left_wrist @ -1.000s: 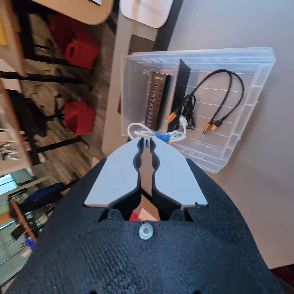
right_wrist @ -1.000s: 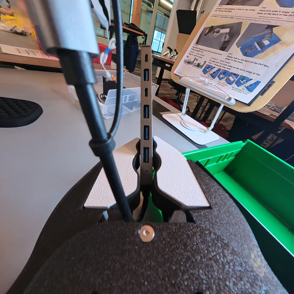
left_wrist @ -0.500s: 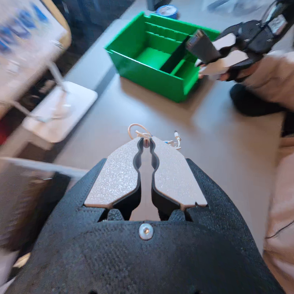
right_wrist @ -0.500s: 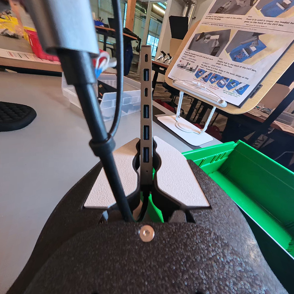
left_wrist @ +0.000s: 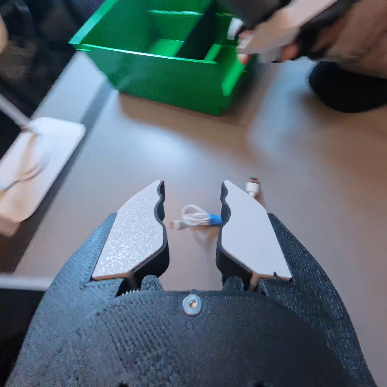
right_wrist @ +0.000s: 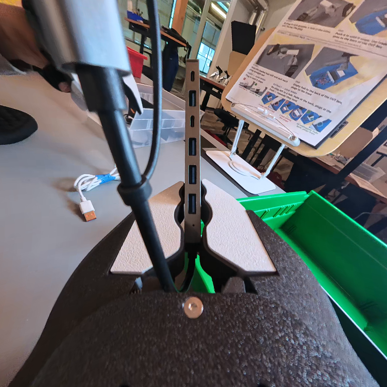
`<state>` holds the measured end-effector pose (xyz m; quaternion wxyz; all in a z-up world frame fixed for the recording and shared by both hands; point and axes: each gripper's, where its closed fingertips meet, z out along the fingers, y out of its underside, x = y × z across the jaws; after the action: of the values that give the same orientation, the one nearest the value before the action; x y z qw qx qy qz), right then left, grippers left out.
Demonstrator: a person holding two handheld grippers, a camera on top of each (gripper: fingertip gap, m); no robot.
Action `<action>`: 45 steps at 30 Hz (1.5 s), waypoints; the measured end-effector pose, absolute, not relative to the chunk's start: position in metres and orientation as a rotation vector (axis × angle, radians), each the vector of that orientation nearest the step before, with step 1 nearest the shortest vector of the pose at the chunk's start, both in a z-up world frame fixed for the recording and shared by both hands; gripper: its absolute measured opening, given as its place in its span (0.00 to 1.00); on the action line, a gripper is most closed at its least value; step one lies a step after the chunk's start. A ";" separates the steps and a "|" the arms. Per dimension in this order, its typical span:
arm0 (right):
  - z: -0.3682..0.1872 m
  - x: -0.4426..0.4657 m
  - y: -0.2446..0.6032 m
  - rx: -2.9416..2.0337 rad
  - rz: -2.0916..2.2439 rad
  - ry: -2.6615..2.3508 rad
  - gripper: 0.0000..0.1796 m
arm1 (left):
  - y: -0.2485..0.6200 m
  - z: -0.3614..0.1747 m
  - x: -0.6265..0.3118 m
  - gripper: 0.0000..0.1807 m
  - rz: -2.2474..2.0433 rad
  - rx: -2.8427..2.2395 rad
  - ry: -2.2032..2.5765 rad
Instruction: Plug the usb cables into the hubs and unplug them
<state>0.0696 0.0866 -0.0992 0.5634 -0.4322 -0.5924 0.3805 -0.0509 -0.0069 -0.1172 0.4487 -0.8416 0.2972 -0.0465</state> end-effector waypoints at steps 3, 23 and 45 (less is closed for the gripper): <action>-0.095 0.071 0.078 -0.946 0.921 -1.394 0.06 | -0.017 -0.148 0.003 0.31 -0.278 -2.134 0.988; -0.127 0.062 -0.005 -0.747 1.103 -1.717 0.06 | -0.024 -0.085 0.049 0.11 -0.209 -1.462 0.986; -0.165 0.062 -0.013 -0.704 0.760 -1.965 0.07 | -0.034 -0.134 0.057 0.06 -0.312 -1.553 1.173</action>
<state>0.0619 -0.0130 -0.1651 0.4442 -0.2839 -0.7926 0.3064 0.0569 -0.0342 -0.1344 0.5523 -0.6568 0.4962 -0.1320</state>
